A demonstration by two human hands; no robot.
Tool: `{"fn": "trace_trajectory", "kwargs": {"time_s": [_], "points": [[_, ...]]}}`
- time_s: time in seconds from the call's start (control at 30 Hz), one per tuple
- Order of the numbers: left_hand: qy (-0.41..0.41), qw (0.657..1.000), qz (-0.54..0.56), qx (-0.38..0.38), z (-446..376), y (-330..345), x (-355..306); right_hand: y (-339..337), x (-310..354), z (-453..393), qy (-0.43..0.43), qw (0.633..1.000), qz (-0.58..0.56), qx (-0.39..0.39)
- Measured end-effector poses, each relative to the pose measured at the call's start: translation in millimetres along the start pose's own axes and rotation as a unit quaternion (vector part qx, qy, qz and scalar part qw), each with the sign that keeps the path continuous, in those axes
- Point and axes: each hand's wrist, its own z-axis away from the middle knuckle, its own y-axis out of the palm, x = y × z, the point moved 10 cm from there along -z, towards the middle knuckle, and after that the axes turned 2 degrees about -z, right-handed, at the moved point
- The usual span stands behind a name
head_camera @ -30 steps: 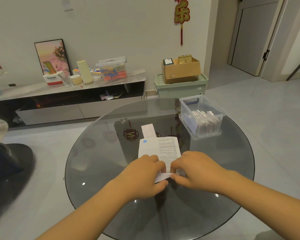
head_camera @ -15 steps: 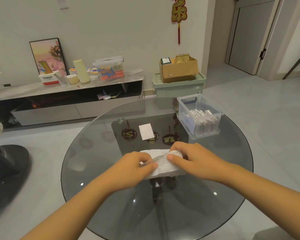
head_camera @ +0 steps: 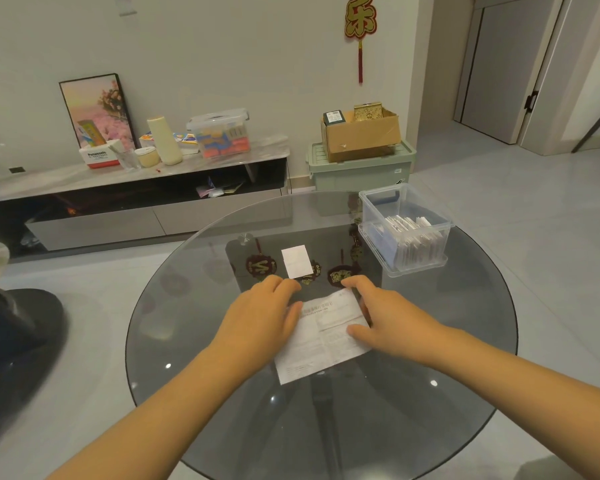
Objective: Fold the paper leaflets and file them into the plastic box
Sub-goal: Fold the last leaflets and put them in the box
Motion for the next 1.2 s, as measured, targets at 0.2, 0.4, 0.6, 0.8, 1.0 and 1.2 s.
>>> {"fn": "trace_trajectory", "kwargs": {"time_s": [0.2,0.4,0.6,0.8,1.0,1.2], "points": [[0.117,0.989,-0.039,0.082,15,18,-26,-3,8,3,-0.013,0.988,0.15,-0.029],[0.124,0.982,-0.021,0.139,20,27,-30,15,34,14,-0.145,0.959,0.241,0.038],[0.134,0.979,-0.052,0.145,18,28,-40,18,33,16,-0.16,0.944,0.282,0.057],[0.128,0.979,-0.031,0.159,19,25,-42,10,42,15,-0.165,0.952,0.256,0.026],[0.044,0.987,0.052,0.143,10,19,-26,-3,22,9,-0.074,0.982,0.167,0.054],[-0.039,0.983,0.123,0.127,3,26,-3,-10,8,3,0.0,0.995,0.103,0.011]]}}
